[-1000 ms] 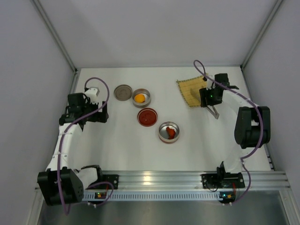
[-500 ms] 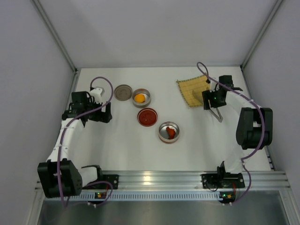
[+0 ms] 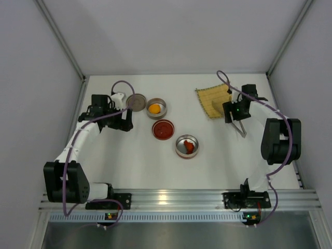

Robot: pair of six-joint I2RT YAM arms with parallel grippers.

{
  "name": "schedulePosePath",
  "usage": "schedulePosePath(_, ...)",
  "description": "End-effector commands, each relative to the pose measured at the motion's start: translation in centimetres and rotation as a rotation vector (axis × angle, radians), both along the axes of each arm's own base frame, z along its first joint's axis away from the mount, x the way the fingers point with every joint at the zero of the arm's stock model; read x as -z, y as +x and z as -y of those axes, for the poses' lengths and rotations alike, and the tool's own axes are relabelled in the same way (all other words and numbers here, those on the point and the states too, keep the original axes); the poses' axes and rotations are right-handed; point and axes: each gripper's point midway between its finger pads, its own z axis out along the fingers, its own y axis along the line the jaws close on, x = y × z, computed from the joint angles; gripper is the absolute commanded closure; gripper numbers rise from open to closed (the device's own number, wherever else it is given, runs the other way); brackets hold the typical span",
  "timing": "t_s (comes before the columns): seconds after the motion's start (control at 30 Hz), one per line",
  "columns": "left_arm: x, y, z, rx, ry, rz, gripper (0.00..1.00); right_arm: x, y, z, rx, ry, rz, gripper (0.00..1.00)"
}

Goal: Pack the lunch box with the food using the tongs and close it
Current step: Place the clamp on the plate.

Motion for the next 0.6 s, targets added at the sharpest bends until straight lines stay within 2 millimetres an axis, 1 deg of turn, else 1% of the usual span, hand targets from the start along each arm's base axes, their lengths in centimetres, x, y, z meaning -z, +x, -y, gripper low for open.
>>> schedulePosePath(0.0, -2.1, 2.3, 1.0, 0.002, -0.004, 0.078, 0.02, 1.0, -0.2, 0.5, -0.012, -0.009, -0.017, 0.26)
schedulePosePath(0.1, -2.0, 2.8, 1.7, 0.009, -0.005, 0.07, 0.02, 1.5, -0.3, 0.5, -0.018, -0.011, -0.03, 0.23)
schedulePosePath(0.2, -1.6, 3.3, 2.6, 0.022, -0.015, 0.048, 0.02, 2.2, -0.4, 0.5, -0.017, -0.012, -0.046, 0.22)
schedulePosePath(0.23, -1.6, 3.3, 3.2, 0.036, -0.015, 0.044, 0.03, 2.3, -0.5, 0.5, -0.018, -0.01, -0.052, 0.22)
schedulePosePath(0.3, -0.7, 3.3, 3.9, 0.038, -0.016, 0.013, 0.03, 2.4, -0.7, 0.3, -0.023, -0.004, -0.057, 0.2)
schedulePosePath(0.33, -0.5, 3.3, 4.6, 0.054, -0.017, 0.007, 0.04, 2.4, -0.7, 0.3, -0.026, 0.0, -0.058, 0.18)
schedulePosePath(0.37, 0.0, 3.3, 4.9, 0.057, -0.016, -0.009, 0.04, 1.9, -0.8, 0.1, -0.028, 0.006, -0.052, 0.08)
schedulePosePath(0.4, 0.3, 3.5, 5.2, 0.059, -0.013, -0.014, 0.04, 1.5, -0.8, -0.1, -0.033, 0.02, -0.046, 0.02)
schedulePosePath(0.43, 0.5, 3.4, 6.0, 0.072, -0.01, -0.02, 0.05, 1.0, -0.8, -0.3, -0.037, 0.029, -0.035, 0.01)
schedulePosePath(0.47, 1.1, 3.5, 6.4, 0.071, -0.009, -0.035, 0.06, -0.2, -0.8, -0.5, -0.038, 0.039, -0.016, 0.01)
schedulePosePath(0.5, 1.4, 3.6, 7.1, 0.085, -0.001, -0.033, 0.07, -1.1, -0.5, -0.8, -0.045, 0.055, 0.006, 0.01)
schedulePosePath(0.57, 1.7, 4.0, 8.0, 0.088, 0.003, -0.037, 0.1, -3.1, -0.2, -1.1, -0.049, 0.069, 0.044, 0.01)
